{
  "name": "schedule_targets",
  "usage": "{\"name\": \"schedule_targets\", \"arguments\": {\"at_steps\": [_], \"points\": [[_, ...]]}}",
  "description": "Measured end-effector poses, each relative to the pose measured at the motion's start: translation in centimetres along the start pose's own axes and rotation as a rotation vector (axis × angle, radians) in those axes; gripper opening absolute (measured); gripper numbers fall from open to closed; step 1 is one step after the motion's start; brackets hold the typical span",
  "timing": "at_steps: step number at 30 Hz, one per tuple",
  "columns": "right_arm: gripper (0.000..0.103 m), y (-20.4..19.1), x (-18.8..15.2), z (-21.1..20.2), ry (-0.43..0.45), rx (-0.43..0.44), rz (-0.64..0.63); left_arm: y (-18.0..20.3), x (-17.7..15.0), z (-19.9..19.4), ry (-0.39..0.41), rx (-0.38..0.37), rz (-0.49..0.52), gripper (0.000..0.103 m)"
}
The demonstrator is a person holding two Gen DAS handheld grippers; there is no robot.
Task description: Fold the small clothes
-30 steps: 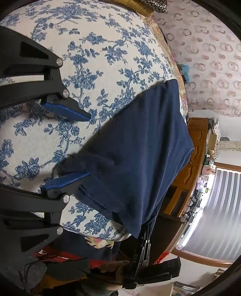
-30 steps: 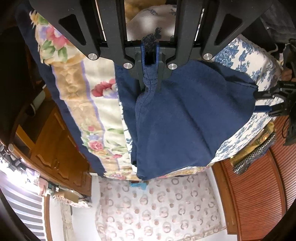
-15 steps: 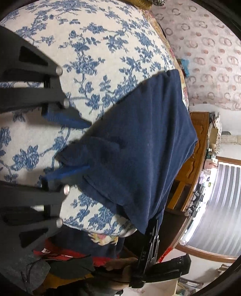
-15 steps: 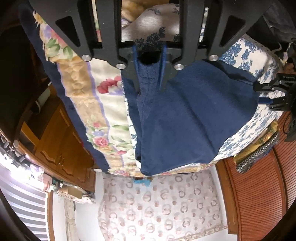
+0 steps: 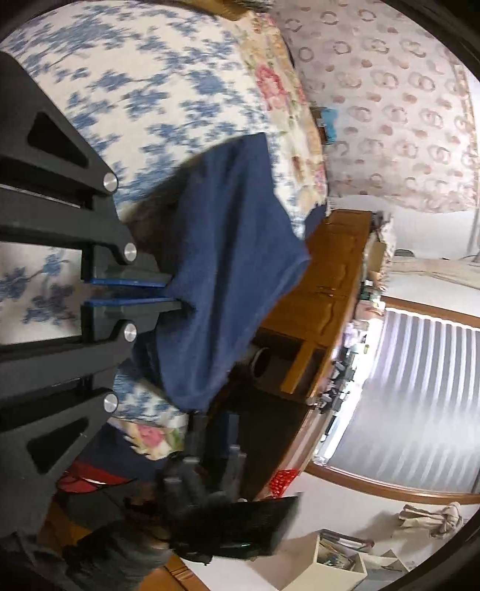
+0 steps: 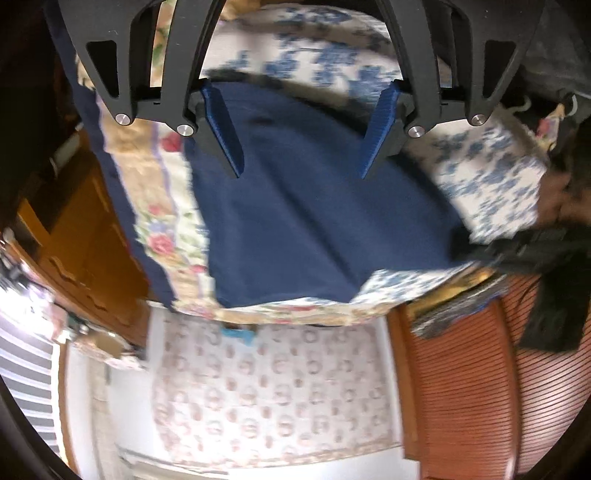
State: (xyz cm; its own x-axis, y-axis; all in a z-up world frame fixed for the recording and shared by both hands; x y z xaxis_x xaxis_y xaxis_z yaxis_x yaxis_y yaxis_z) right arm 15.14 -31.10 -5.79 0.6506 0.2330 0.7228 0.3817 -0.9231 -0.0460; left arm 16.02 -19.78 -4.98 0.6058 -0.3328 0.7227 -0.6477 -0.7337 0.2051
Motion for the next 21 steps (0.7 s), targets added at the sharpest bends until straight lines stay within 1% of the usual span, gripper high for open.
{"name": "schedule_targets", "arguments": {"at_steps": [3,8,11,14,17,19,20,21], "points": [[0.068,-1.6,-0.4,0.9,-0.025,0.026,-0.05,-0.3,1.9,0.3,0.016,-0.006,-0.005,0.001],[0.068,-1.7,-1.2,3.1,-0.073,0.006,-0.097,-0.6,4.1,0.8,0.036,-0.003,-0.014,0.001],[0.068,-0.6,-1.8,4.6,-0.108,-0.034,-0.112,-1.0,5.0,0.9,0.049,-0.01,-0.02,0.001],[0.068,1.0,-1.9,5.4,-0.122,-0.08,-0.124,-1.5,5.5,1.0,0.057,-0.015,-0.029,0.001],[0.068,2.8,-1.3,5.1,-0.095,-0.121,-0.137,-2.2,5.6,0.8,0.069,-0.015,-0.043,0.001],[0.062,4.0,-0.6,5.2,-0.086,-0.122,-0.122,-2.9,5.8,0.5,0.078,-0.024,-0.063,0.001],[0.055,4.3,-0.4,5.3,-0.084,-0.121,-0.123,-3.1,5.9,0.4,0.081,-0.025,-0.07,0.001],[0.046,4.6,0.0,5.4,-0.079,-0.118,-0.13,-3.6,6.0,0.4,0.084,-0.026,-0.077,0.001]]}}
Point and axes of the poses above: each gripper's, at about its wrist camera, not at the fingertips, and z roughly the way its jaws point, y to its right, x to its top, the point moved 8 cm from there along z, roughly the way its jaws point, and after that the axes turned 5 degrees about -y, right-handed, at the moved point
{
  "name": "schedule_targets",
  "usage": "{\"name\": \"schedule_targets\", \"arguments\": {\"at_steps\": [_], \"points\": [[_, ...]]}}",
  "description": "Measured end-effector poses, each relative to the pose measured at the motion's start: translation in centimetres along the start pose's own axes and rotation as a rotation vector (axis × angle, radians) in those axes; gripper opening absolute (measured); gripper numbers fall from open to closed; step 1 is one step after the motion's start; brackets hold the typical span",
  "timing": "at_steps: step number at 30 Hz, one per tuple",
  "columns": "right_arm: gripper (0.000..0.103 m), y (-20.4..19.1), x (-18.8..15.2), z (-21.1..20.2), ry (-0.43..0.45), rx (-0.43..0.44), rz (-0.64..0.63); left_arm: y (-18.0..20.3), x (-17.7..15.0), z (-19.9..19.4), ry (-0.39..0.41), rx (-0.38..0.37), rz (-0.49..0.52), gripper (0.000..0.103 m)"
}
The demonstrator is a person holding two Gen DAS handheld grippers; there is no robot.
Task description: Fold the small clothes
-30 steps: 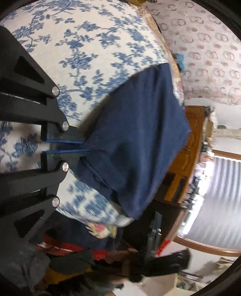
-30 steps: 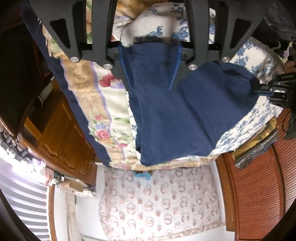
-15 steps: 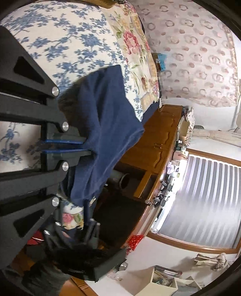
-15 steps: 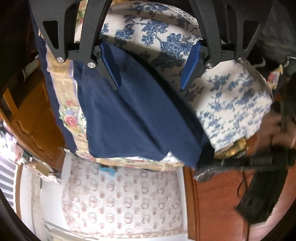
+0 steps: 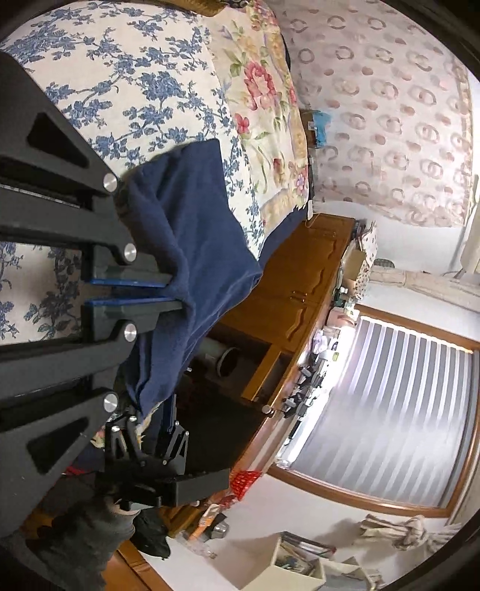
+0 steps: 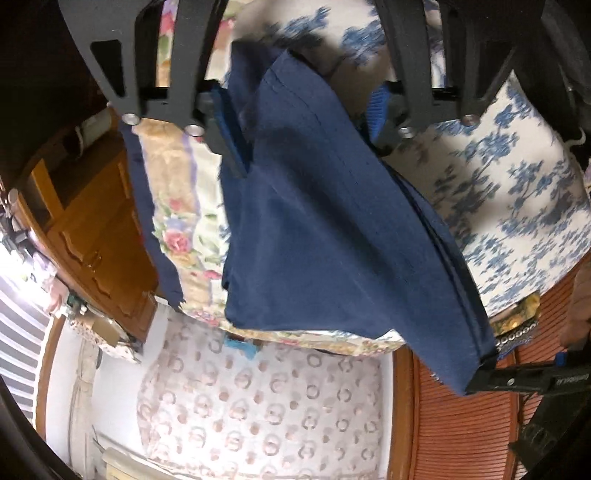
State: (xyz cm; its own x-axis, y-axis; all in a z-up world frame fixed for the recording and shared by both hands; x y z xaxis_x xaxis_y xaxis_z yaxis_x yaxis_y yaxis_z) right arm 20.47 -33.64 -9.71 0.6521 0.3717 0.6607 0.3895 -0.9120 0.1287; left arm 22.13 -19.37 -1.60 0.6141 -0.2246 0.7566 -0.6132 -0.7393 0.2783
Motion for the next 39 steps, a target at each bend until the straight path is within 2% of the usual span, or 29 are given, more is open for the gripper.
{"name": "schedule_targets", "arguments": {"at_steps": [1,2,3,6,8,14,18,22,24,25,26,27,30,32,34,36,39], "points": [[0.039,0.1,0.4,0.1,0.006,0.009,-0.008,-0.3,0.1,0.0,0.001,0.001,-0.005,0.001],[0.024,0.1,1.0,0.1,0.019,0.023,-0.023,-0.6,0.2,0.0,0.001,0.003,-0.009,0.001],[0.016,0.1,1.6,0.1,0.031,0.024,-0.034,-0.9,0.4,0.1,0.002,0.01,-0.012,0.001],[0.012,0.6,4.6,-0.2,0.098,-0.013,-0.071,-2.5,1.3,0.4,0.01,0.053,-0.017,0.001],[0.011,1.3,6.9,0.2,0.13,-0.005,-0.078,-3.8,2.0,0.7,0.011,0.076,-0.028,0.002],[0.011,2.9,12.5,4.0,0.142,0.028,-0.091,-8.0,3.4,3.0,-0.013,0.146,-0.067,0.004],[0.011,3.5,14.7,8.2,0.101,0.074,-0.073,-10.5,3.7,4.8,-0.048,0.171,-0.094,0.006],[0.011,3.7,16.2,10.0,0.095,0.092,-0.082,-11.8,4.1,5.6,-0.065,0.191,-0.085,0.008],[0.011,3.8,16.8,10.7,0.096,0.104,-0.083,-12.1,4.2,5.8,-0.068,0.199,-0.073,0.014],[0.011,3.8,17.1,11.0,0.094,0.109,-0.084,-12.3,4.3,5.9,-0.068,0.205,-0.065,0.023],[0.011,3.8,17.4,11.4,0.091,0.115,-0.086,-12.4,4.5,5.9,-0.064,0.209,-0.06,0.037],[0.011,3.7,17.5,11.7,0.086,0.119,-0.089,-12.6,4.6,5.8,-0.056,0.221,-0.054,0.042],[0.011,3.8,17.9,12.8,0.07,0.126,-0.091,-13.1,4.9,6.0,-0.048,0.221,-0.055,0.049],[0.012,4.0,18.1,13.4,0.063,0.126,-0.075,-13.6,4.6,7.0,-0.081,0.21,-0.058,0.051],[0.021,4.4,18.5,13.6,0.065,0.132,-0.053,-14.2,4.0,8.4,-0.123,0.233,-0.057,0.051],[0.039,5.4,19.2,13.7,0.079,0.106,-0.026,-14.8,3.2,9.9,-0.166,0.231,-0.066,0.051],[0.043,7.5,20.7,13.5,0.096,0.075,0.054,-15.9,1.9,11.8,-0.216,0.245,-0.083,0.051]]}}
Point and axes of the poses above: each gripper's, at about its wrist camera, not at the fingertips, and z roughly the way its jaws point, y to its right, x to its top, the point moved 8 cm from there along z, roughly the way its jaws point, and after that the axes turned 5 degrees about -y, right-handed, at the moved point
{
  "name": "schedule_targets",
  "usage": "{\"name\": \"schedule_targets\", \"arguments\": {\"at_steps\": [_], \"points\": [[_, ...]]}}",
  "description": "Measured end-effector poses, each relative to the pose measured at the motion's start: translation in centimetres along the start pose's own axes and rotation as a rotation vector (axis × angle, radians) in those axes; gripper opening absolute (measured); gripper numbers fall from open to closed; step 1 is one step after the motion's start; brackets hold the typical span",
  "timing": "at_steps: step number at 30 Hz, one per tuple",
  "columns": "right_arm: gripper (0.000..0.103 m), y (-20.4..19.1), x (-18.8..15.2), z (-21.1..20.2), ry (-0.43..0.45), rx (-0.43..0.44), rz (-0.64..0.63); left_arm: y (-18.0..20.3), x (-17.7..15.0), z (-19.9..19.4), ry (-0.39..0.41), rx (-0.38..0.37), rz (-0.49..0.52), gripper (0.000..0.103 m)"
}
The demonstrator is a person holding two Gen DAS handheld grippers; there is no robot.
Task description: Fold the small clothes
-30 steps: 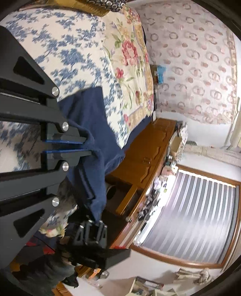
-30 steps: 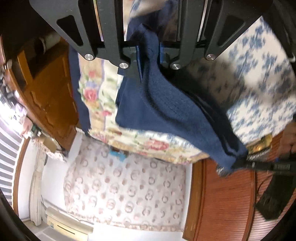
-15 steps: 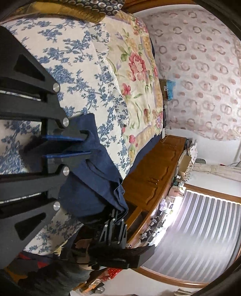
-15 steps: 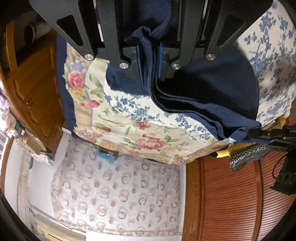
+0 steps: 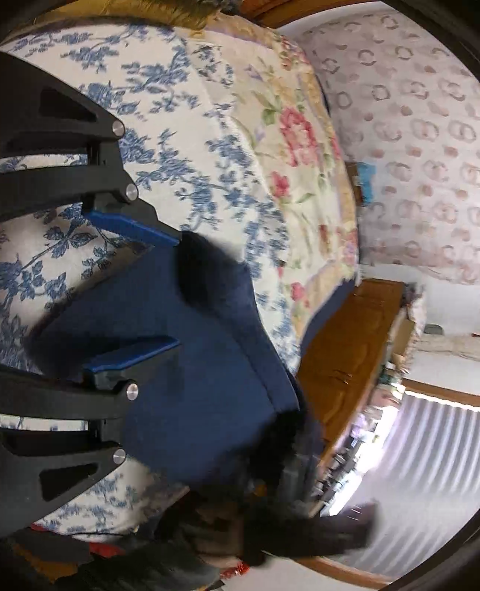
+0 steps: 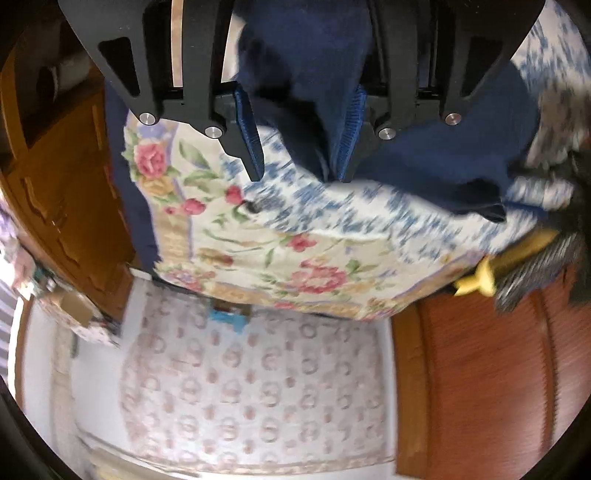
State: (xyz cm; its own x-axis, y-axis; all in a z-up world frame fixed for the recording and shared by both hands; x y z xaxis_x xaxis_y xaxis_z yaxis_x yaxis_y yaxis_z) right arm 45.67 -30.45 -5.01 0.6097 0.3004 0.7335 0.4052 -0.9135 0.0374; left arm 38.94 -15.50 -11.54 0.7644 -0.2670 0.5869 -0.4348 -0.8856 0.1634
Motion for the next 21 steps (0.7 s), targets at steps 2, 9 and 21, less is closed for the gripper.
{"name": "schedule_targets", "arguments": {"at_steps": [2,9,21], "points": [[0.043,1.6,0.9,-0.3,0.002,-0.032,0.043,-0.2,-0.1,0.7,-0.012,-0.009,-0.015,0.051],[0.063,3.3,-0.7,-2.1,-0.043,0.032,0.143,-0.7,-0.3,2.3,-0.037,-0.022,-0.04,0.052],[0.065,2.3,-7.7,0.3,-0.252,0.106,0.236,-0.5,-1.1,3.7,-0.048,-0.02,-0.037,0.064]]}}
Point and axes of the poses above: each gripper's, at about its wrist camera, not at the fingertips, and z roughly the way its jaws point, y to its right, x to its top, the point moved 8 cm from there along z, roughly the way its jaws point, and after that the axes turned 5 degrees about -y, right-handed, at the moved point
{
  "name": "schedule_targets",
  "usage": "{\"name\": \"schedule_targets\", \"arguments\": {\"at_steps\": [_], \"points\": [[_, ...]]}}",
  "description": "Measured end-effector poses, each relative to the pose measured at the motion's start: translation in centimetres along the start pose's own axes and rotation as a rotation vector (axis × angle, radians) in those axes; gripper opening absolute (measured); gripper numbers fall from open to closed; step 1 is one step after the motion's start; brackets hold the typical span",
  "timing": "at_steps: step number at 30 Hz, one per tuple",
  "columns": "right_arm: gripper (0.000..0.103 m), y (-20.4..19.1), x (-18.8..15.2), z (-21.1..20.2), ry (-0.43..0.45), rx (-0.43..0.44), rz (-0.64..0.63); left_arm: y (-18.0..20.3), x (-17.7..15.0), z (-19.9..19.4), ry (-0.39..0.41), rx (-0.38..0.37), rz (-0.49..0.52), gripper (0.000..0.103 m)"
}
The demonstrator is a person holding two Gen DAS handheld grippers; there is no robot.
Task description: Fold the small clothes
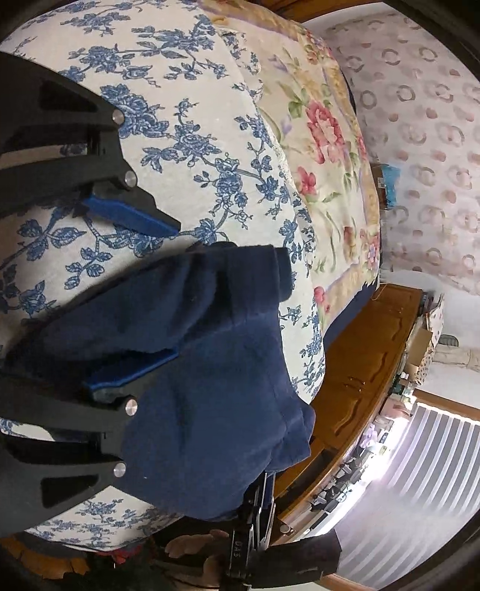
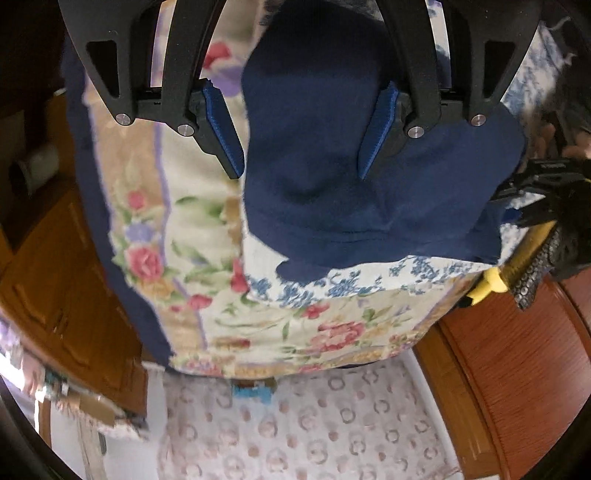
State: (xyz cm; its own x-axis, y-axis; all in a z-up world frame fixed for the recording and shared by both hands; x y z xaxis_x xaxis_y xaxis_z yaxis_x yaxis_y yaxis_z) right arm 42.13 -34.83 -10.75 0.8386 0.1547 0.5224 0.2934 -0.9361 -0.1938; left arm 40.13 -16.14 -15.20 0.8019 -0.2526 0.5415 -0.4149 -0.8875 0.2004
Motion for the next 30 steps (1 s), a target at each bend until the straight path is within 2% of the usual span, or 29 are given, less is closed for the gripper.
{"name": "schedule_targets", "arguments": {"at_steps": [5,6,7,8,9,14,15,17,22,26,30], "points": [[0.066,-0.9,-0.4,1.2,-0.031,0.093,0.032,-0.5,0.4,0.0,0.003,-0.033,-0.05,0.064],[0.062,-1.2,-0.4,1.1,-0.026,0.094,0.026,-0.5,0.5,0.0,0.003,-0.046,-0.06,0.062],[0.056,-1.5,-0.5,1.1,-0.028,0.107,0.017,-0.4,0.5,0.0,0.003,-0.06,-0.065,0.056],[0.05,-1.7,-0.7,1.2,-0.038,0.124,0.016,-0.2,0.6,0.1,0.004,-0.087,-0.071,0.045],[0.046,-2.0,-0.8,1.2,-0.037,0.128,0.017,-0.1,0.6,0.1,0.003,-0.108,-0.078,0.043],[0.028,-2.9,-1.4,0.8,-0.04,0.151,-0.016,0.6,1.0,-0.3,0.01,-0.128,-0.062,0.014],[0.023,-2.9,-1.2,0.7,-0.037,0.15,-0.022,0.7,1.2,-0.9,0.021,-0.143,-0.066,0.012],[0.02,-3.2,-1.2,0.1,-0.018,0.13,-0.041,1.1,1.4,-2.3,0.048,-0.181,-0.071,0.011],[0.017,-5.0,-0.4,-3.2,0.081,0.09,-0.093,2.0,1.8,-7.3,0.136,-0.235,-0.059,0.01],[0.017,-7.5,1.2,-6.1,0.151,0.083,-0.149,1.8,1.9,-12.4,0.229,-0.241,-0.045,0.01],[0.017,-11.8,3.5,-7.6,0.197,0.114,-0.221,-0.4,1.0,-17.2,0.303,-0.192,-0.05,0.011]]}}
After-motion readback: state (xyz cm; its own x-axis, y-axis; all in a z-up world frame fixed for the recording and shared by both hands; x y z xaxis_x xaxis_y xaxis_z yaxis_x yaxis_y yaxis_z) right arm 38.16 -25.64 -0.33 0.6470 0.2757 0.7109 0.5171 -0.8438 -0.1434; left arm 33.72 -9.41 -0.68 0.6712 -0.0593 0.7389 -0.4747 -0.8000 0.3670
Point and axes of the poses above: each gripper's, at about its wrist camera, not at the fingertips, and z roughly the way its jaws point, y to its right, x to its top, the point moved 8 cm from there along z, roughly the way its jaws point, and after that the axes turned 5 degrees about -y, right-handed, at the moved point
